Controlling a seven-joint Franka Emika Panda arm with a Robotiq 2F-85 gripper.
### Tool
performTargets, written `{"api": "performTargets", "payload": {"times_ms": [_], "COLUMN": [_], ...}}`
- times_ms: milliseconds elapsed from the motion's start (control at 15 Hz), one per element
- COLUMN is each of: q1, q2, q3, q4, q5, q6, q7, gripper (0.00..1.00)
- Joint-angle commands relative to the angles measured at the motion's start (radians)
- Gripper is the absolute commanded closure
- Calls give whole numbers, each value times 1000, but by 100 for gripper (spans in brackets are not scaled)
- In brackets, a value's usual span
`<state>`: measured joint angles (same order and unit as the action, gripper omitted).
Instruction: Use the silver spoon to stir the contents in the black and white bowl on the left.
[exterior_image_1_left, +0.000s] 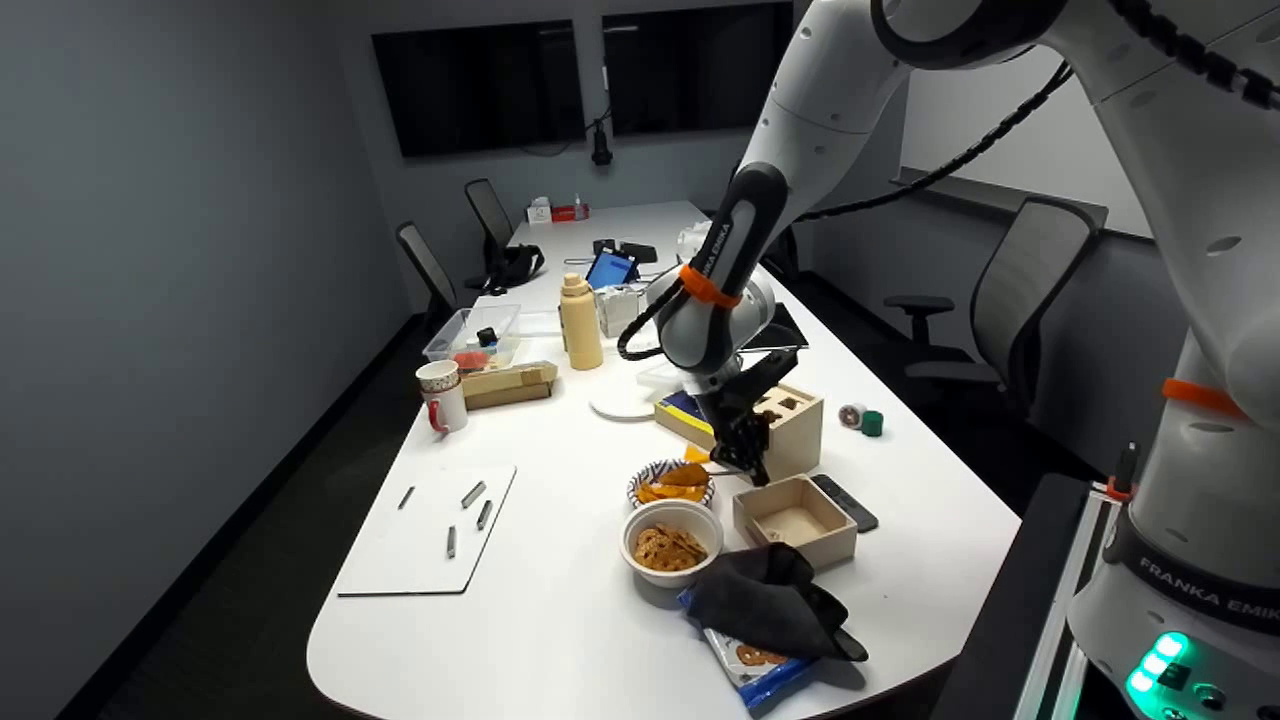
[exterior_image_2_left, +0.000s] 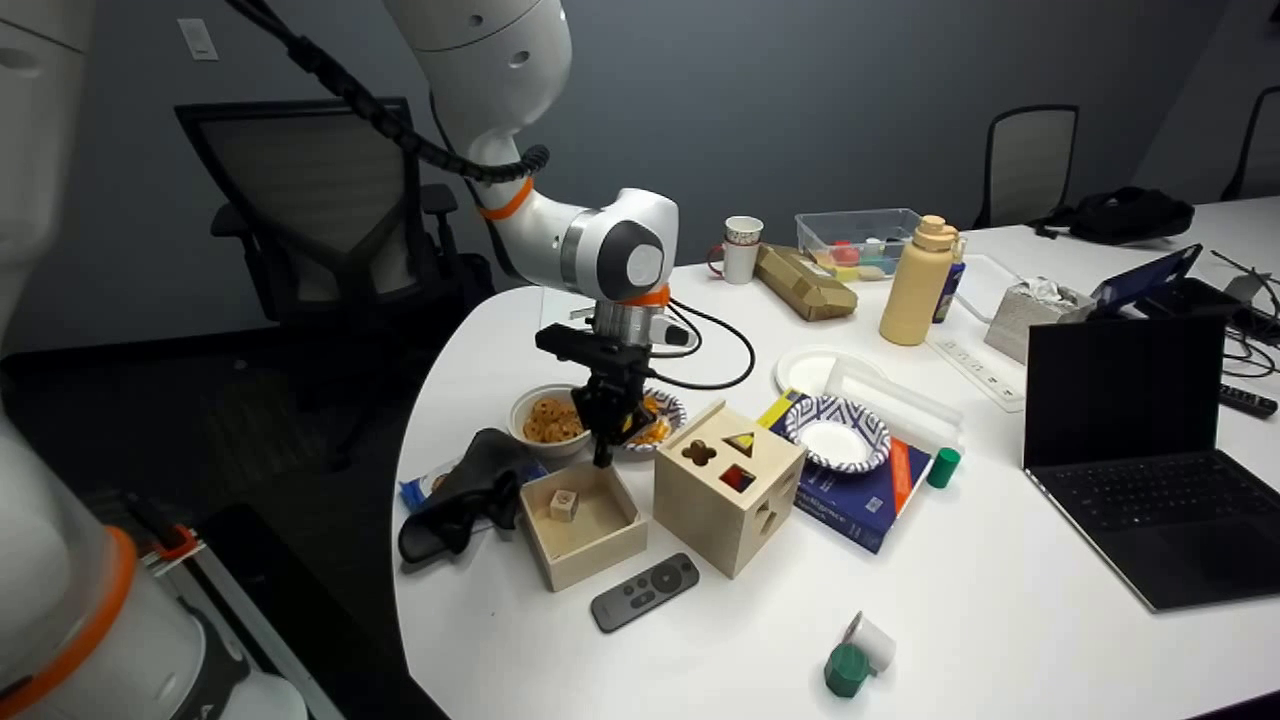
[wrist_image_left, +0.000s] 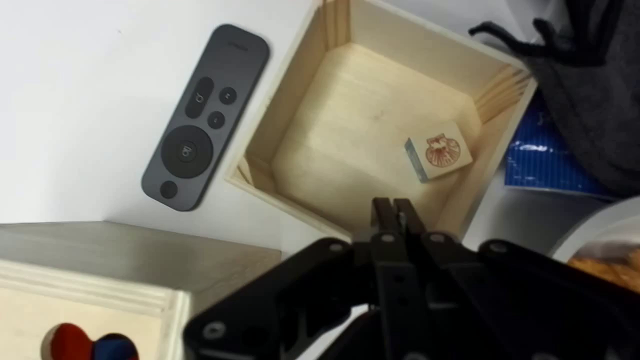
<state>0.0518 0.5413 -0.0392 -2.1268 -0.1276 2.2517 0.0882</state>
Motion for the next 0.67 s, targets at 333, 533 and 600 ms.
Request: {"api": "performTargets", "payload": {"times_ms": [333,533,600], "q1": [86,76,74], "q2": [38,47,48], "q3": [18,21,17], "q4": [74,75,74], "q5": [-131,-107,-105], "q6": [-225,-183,-168], "q7": [40,63,77], "gripper": [99,99,99]}}
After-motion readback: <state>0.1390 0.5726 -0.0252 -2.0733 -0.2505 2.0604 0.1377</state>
